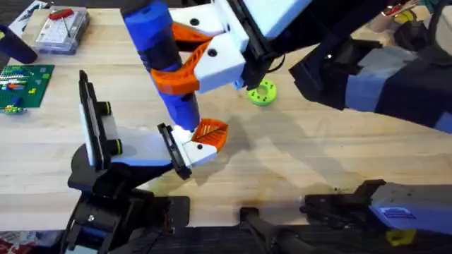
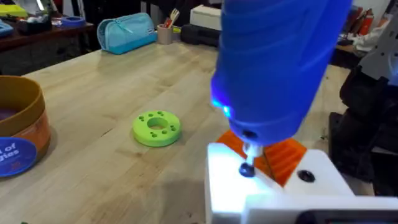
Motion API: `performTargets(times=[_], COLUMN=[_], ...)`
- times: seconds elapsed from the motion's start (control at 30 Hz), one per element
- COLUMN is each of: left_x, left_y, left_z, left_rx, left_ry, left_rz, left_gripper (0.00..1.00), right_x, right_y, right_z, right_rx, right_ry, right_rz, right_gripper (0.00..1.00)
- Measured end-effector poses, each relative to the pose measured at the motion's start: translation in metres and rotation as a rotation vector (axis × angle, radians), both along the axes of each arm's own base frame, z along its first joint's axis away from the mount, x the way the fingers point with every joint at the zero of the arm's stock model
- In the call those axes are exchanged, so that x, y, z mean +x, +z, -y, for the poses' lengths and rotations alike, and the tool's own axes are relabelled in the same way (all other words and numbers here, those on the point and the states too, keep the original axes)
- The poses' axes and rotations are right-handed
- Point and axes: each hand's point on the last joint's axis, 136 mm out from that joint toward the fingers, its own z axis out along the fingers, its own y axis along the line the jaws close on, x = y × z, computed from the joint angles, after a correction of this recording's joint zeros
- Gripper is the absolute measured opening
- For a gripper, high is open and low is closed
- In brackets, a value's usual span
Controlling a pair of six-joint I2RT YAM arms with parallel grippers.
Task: Pick up the gripper from the table and insert it into the empty holder that is missing its gripper. Then pick up a screw, insert it into the mounting hole, and use the screwdriver to tighten it. Finally, clean up the table by picking up the vegetable and placing it into the bucket.
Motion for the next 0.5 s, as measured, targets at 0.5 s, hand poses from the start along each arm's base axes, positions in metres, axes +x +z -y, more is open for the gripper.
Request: performTargets(times=[0.5], left_x=[0.0000], left_y=[0.0000], left_z=[0.0000], left_rx=[0.000], left_ry=[0.000], left_rz=[0.000], left_gripper=[0.022], right_x=[-0.0004], right_y=[0.0000], right_z=[-0.0002], right_rx=[0.003], right_ry=[0.000], right_rz=[0.007], right_gripper=[0.046])
